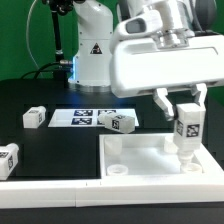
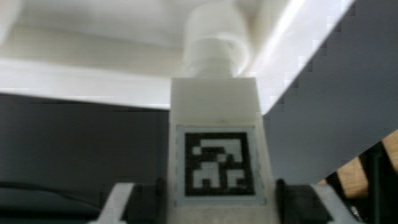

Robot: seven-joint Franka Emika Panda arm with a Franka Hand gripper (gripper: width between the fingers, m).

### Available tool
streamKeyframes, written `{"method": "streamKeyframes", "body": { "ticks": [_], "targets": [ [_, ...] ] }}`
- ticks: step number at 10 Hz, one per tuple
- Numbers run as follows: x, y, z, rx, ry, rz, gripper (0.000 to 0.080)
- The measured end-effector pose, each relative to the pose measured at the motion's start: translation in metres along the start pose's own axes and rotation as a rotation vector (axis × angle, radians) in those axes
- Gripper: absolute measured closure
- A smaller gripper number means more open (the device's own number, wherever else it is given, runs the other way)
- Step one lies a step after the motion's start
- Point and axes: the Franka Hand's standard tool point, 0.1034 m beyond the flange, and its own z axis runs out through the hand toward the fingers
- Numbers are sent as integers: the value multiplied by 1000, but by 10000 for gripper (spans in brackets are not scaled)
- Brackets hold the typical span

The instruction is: Assemble one leg

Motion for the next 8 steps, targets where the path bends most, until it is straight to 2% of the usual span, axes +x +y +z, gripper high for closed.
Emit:
{"method": "streamKeyframes", "body": {
  "ticks": [5,8],
  "targets": [
    [7,1,8,1,10,4,514],
    [0,10,16,-3,-5,15,514]
  ]
}}
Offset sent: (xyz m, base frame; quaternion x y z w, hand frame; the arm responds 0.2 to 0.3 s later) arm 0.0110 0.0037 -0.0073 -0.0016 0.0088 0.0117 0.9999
